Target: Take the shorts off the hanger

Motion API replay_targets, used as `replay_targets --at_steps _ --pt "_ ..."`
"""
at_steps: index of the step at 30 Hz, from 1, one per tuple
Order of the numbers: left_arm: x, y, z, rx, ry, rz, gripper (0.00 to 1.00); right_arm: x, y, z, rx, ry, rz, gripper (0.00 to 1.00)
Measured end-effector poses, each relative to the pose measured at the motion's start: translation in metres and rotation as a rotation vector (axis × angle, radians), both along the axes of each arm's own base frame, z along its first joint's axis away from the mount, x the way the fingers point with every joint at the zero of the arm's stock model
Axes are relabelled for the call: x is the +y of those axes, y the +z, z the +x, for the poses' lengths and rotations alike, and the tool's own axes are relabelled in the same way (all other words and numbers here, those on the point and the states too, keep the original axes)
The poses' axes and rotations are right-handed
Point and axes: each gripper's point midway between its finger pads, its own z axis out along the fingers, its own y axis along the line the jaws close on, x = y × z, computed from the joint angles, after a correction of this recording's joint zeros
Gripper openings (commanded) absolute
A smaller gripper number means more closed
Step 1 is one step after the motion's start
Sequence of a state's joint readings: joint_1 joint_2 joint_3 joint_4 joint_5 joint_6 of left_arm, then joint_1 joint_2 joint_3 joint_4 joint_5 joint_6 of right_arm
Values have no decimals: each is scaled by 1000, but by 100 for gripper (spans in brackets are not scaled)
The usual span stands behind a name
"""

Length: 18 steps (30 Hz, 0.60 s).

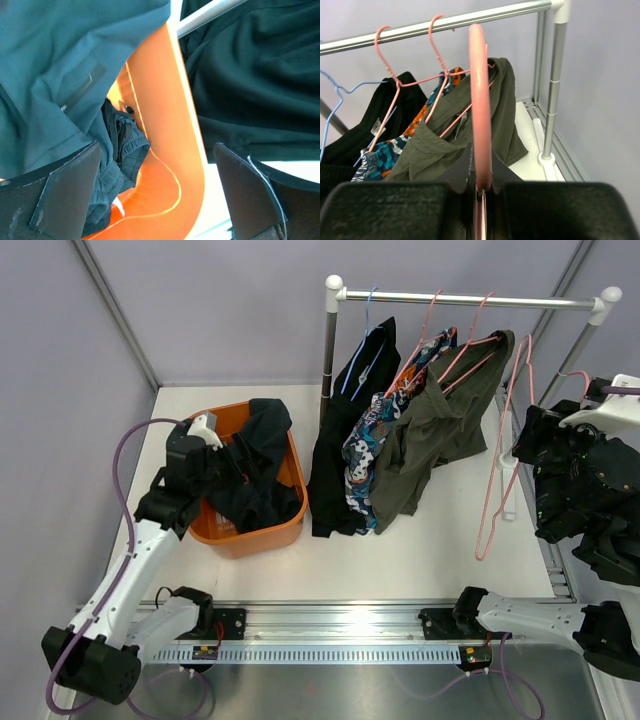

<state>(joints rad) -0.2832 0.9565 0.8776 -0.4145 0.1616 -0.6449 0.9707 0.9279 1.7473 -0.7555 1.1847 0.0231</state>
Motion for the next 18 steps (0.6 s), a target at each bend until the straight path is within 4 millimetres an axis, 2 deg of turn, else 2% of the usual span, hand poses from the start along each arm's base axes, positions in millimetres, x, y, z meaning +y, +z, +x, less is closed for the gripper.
replay_targets --at_steps 4,9,13,18 --pt "6 19 -5 -43 -17 52 99 1 0 2 20 -21 -6 0" --pt "14 16 -13 -35 -19 107 99 9 -15 23 92 -59 -48 0" --pt "19 17 -19 -39 -27 138 99 -7 -40 52 192 -151 -75 0" --pt "20 30 -19 -72 -44 159 99 -30 -65 89 310 -202 -65 0"
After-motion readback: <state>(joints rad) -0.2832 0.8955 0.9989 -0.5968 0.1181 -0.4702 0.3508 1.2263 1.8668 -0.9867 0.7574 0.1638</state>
